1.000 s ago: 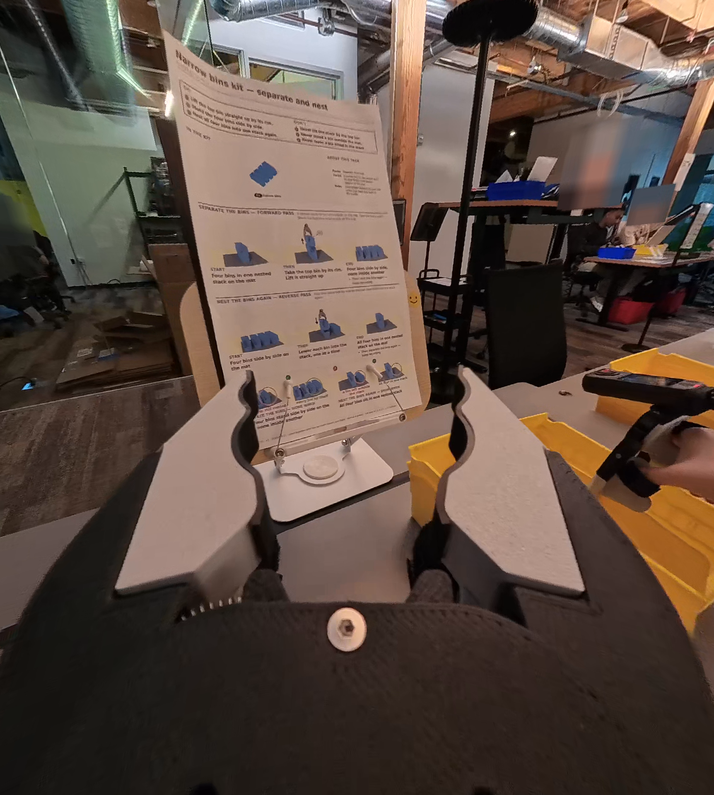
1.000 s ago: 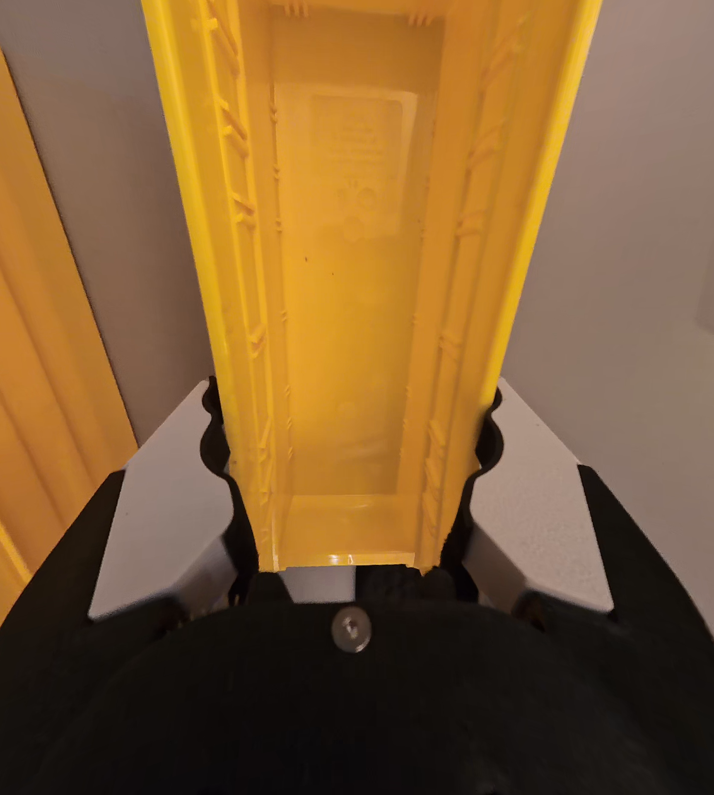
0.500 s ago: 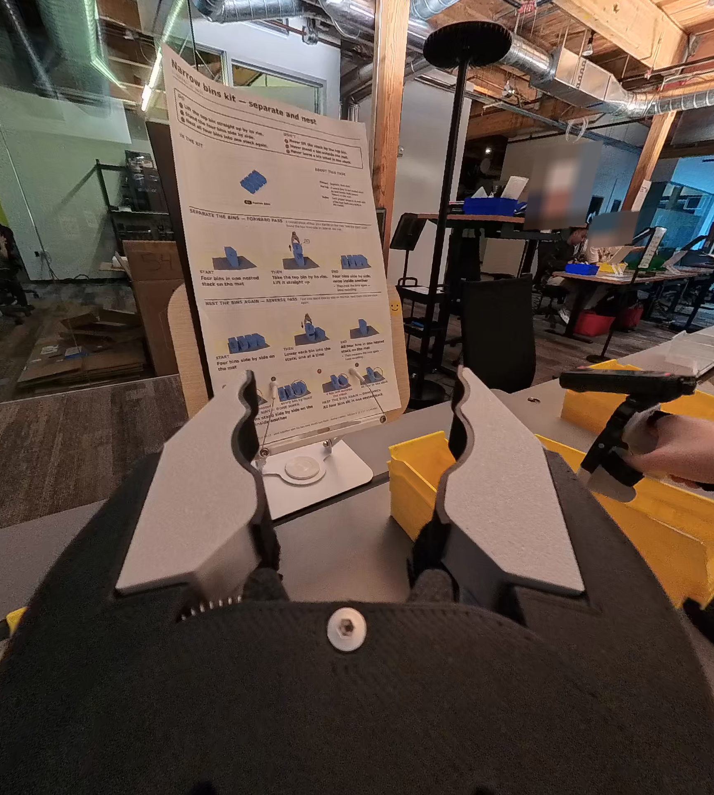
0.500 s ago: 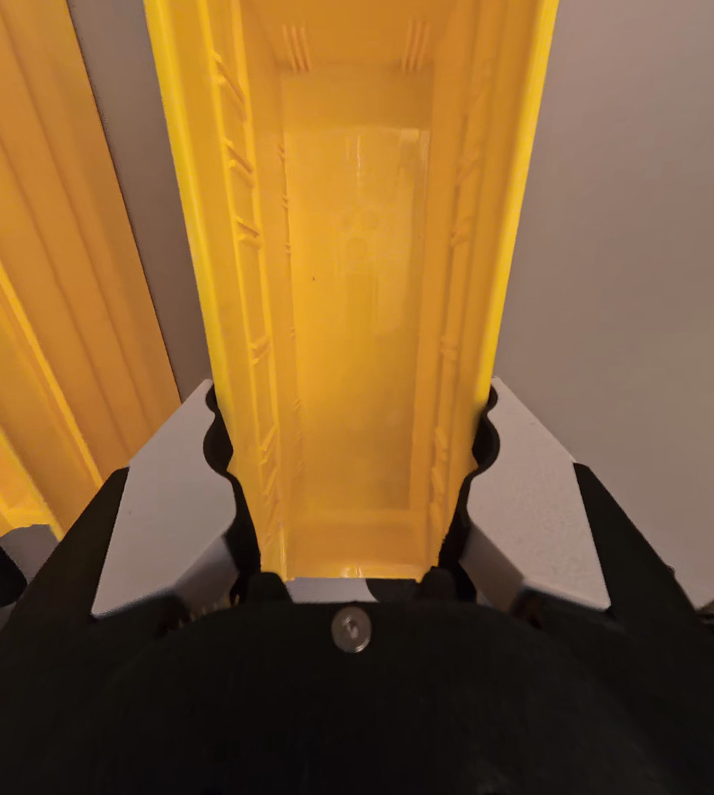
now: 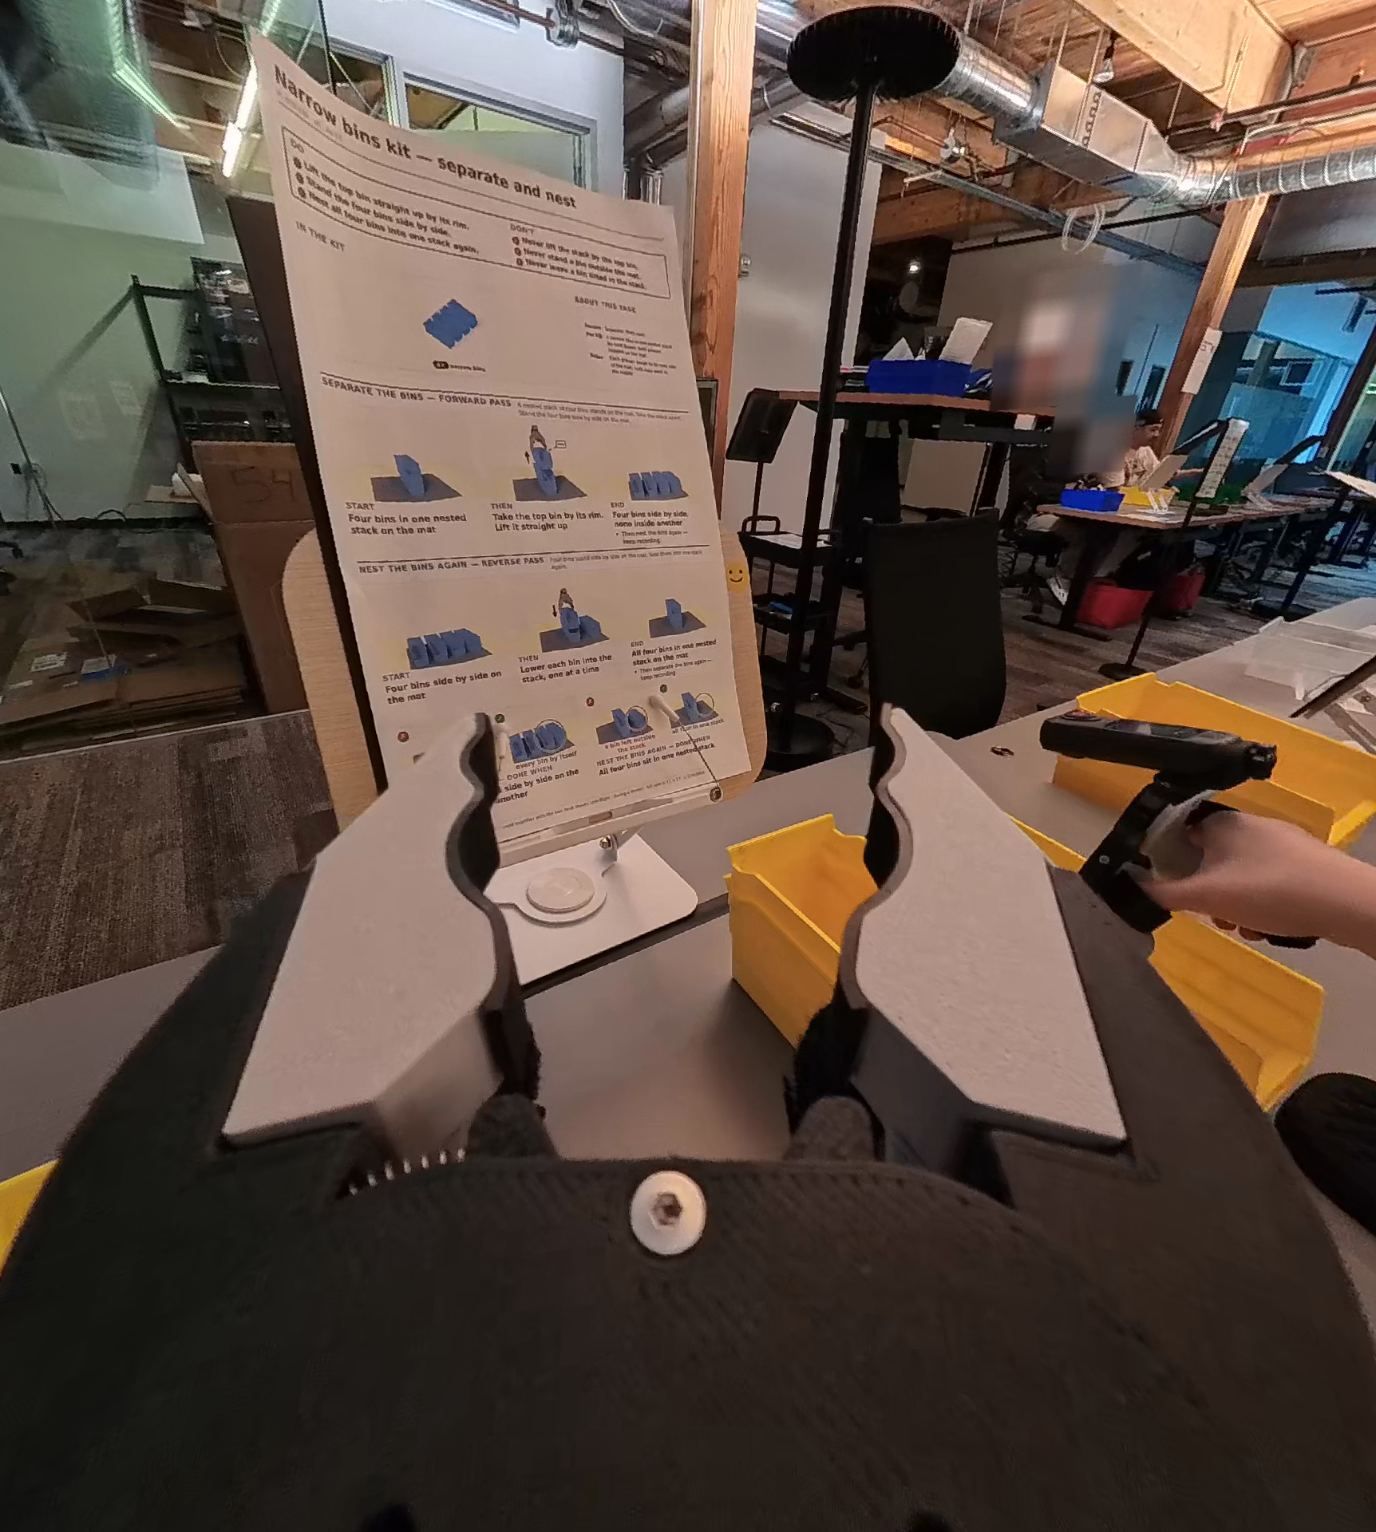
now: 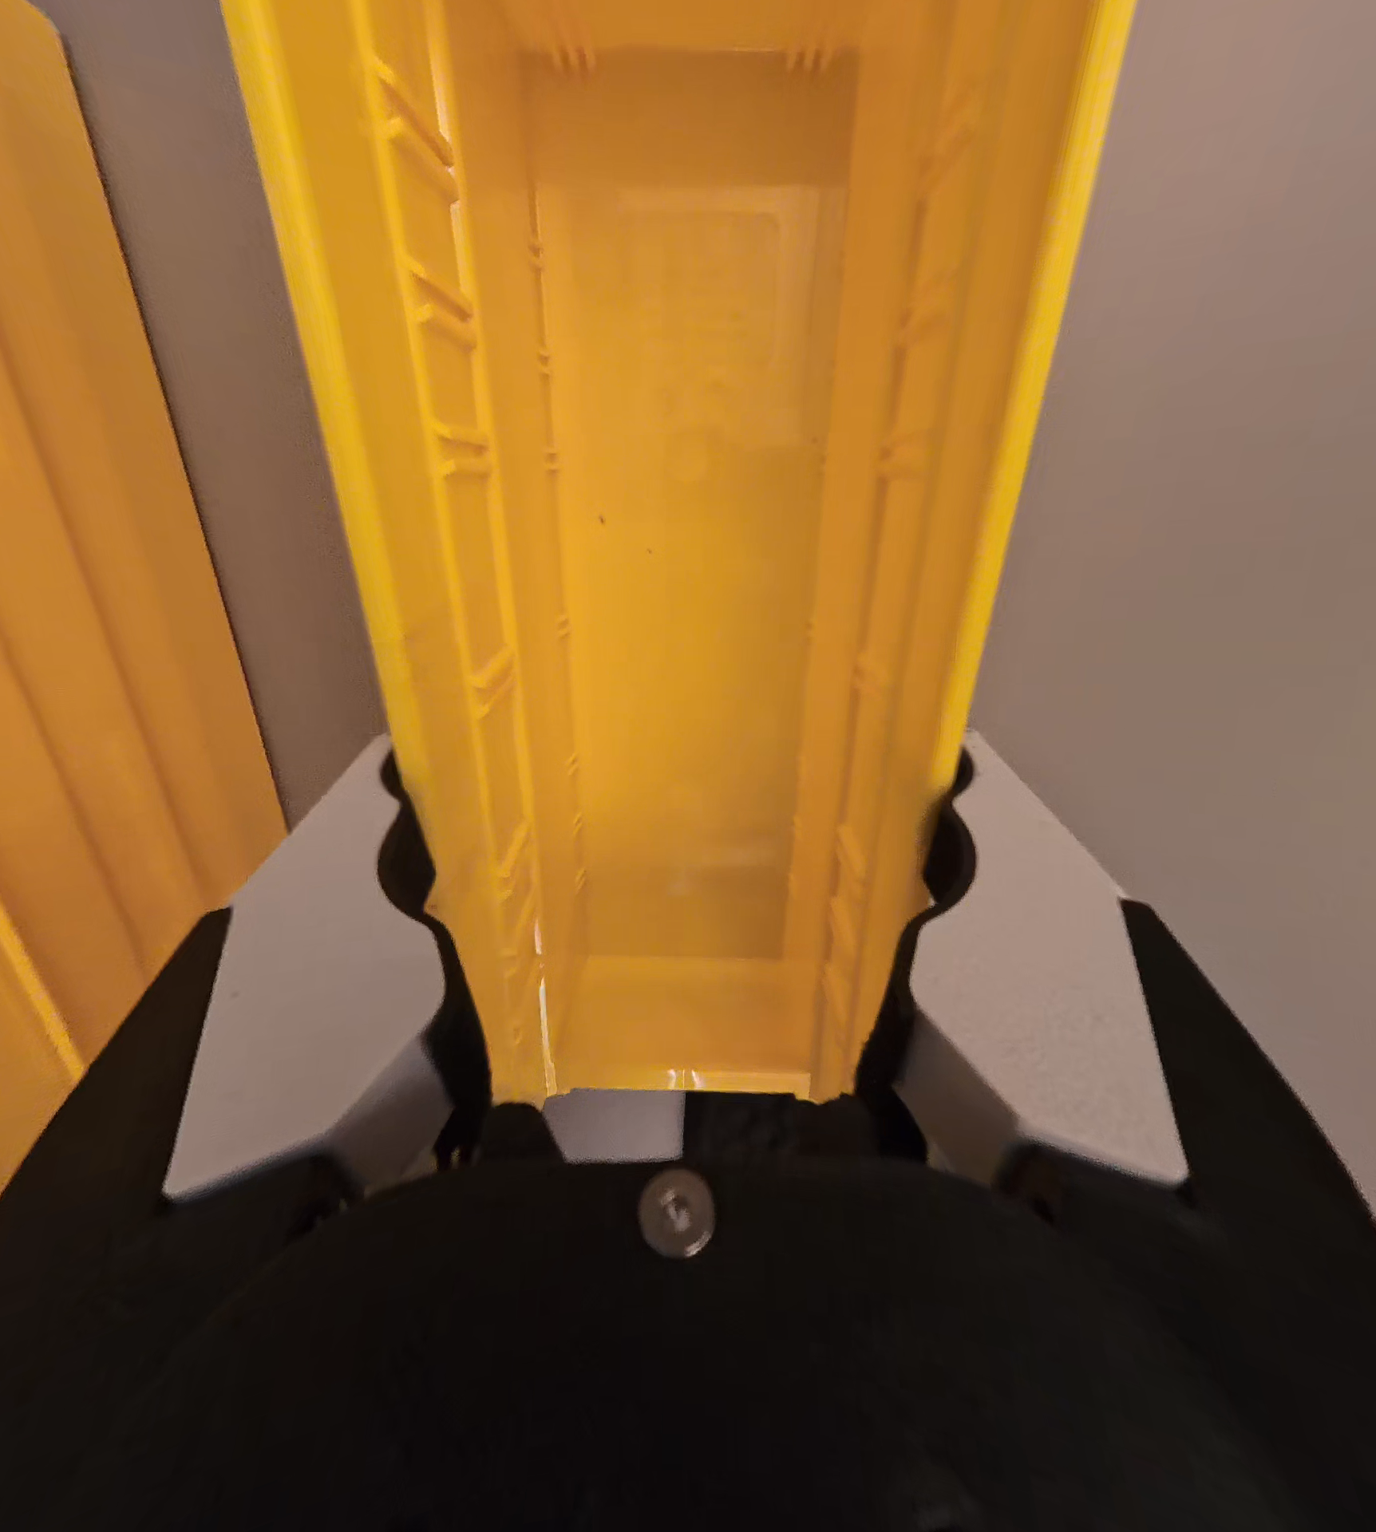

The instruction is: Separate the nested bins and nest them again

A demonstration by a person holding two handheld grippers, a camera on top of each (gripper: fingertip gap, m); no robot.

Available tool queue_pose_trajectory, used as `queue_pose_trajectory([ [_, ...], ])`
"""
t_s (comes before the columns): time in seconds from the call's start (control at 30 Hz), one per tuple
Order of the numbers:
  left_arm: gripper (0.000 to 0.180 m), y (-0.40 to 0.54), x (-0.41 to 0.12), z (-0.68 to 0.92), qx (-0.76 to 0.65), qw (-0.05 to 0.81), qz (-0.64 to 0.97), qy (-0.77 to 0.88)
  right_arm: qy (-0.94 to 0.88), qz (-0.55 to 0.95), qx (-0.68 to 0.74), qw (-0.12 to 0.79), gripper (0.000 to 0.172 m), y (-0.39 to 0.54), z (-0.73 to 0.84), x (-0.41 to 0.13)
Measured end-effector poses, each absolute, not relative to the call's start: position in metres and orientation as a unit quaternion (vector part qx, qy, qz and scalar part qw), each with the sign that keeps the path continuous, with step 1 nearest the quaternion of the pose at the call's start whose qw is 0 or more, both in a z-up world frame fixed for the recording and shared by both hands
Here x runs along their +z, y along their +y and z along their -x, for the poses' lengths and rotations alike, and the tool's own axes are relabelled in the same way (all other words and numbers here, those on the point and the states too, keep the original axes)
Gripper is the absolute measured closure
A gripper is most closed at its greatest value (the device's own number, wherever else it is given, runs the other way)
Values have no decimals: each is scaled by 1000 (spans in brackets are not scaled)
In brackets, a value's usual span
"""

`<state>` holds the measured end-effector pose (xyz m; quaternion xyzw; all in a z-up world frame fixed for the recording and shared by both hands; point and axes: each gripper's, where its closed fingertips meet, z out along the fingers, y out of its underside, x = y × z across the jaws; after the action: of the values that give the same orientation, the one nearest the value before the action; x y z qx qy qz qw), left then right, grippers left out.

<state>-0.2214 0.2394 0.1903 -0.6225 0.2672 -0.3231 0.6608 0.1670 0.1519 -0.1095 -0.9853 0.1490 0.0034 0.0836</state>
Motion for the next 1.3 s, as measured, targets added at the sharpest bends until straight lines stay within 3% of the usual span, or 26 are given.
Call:
queue_pose_trajectory([
  [0.1,90,240,189,221,-324,659,624,267,143,987,2,75,60,149,-166,-107],
  [0.3,91,239,189,221,-327,656,625,269,147,986,0,77,64,145,-161,-85],
  [0.47,91,240,189,222,-335,651,626,267,147,986,-17,74,64,140,-149,-40],
  [0.8,93,241,189,234,-351,645,630,252,139,978,-16,152,62,167,-67,56],
  [1.3,93,238,189,242,-364,640,630,247,133,982,10,132,60,200,6,24],
])
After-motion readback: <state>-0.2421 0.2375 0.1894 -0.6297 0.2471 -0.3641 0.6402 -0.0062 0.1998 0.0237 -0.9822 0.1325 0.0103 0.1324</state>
